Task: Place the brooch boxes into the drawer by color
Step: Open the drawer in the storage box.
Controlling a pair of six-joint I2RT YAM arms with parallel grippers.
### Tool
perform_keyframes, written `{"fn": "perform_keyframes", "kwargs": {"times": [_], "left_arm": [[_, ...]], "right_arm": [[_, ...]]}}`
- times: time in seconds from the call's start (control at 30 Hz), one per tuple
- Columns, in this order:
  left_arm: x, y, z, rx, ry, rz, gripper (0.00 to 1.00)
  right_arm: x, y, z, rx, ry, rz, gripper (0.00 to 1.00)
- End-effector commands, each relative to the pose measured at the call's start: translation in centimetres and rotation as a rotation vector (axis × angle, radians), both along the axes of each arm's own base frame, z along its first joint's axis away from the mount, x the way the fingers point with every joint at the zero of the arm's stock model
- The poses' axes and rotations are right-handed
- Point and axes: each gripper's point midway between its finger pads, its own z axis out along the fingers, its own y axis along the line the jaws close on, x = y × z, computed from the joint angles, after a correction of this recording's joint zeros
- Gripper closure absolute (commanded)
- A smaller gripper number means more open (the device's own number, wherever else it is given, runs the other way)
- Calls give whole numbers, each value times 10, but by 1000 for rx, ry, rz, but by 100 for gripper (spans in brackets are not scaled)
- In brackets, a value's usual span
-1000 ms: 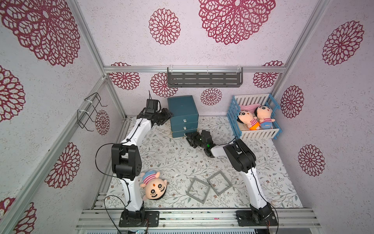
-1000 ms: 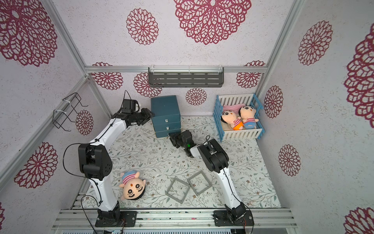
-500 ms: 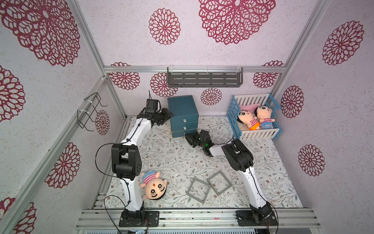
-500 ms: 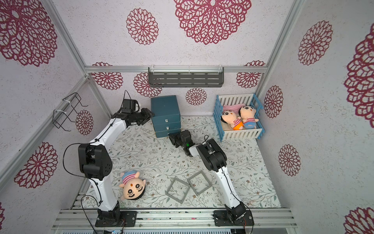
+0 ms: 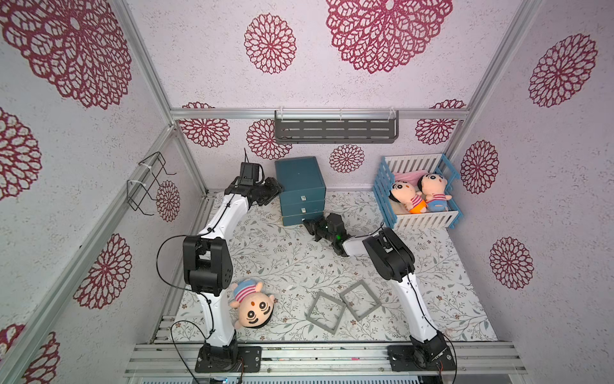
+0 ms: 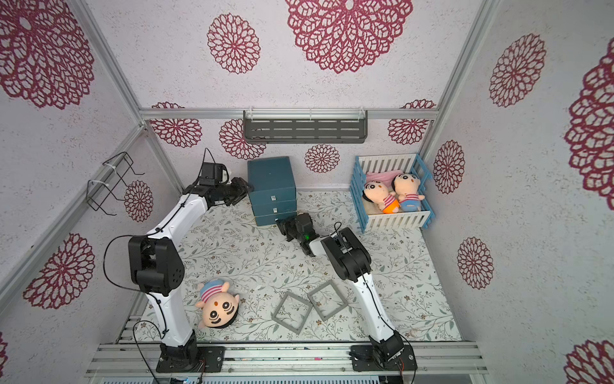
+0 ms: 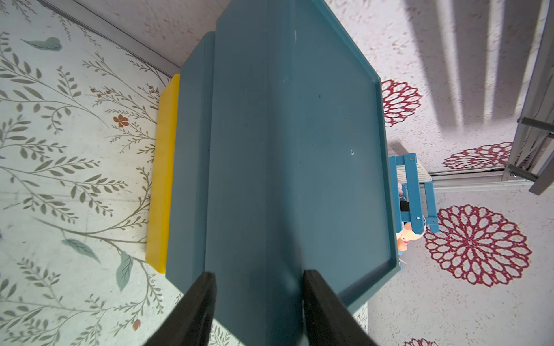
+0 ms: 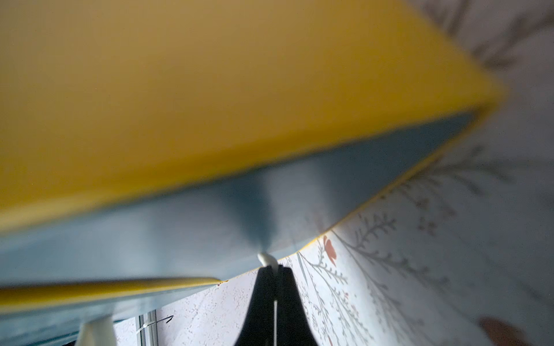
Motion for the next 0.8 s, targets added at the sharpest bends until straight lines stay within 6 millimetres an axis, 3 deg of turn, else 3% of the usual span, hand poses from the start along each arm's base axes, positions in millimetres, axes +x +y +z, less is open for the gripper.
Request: {"fn": "perform_keyframes", "kwargs": {"times": [0.0, 0.3, 0.77], "left_arm": [[-8, 1, -27, 30, 87, -13, 48], [-7, 0, -25, 28, 83, -13, 48], [-7, 0, -24, 27, 79, -16, 48]], "right_arm": [[3, 0, 26, 22, -61, -34, 100], [-16, -4, 34, 30, -60, -36, 100], [-63, -13, 43, 11, -32, -6, 100]]}}
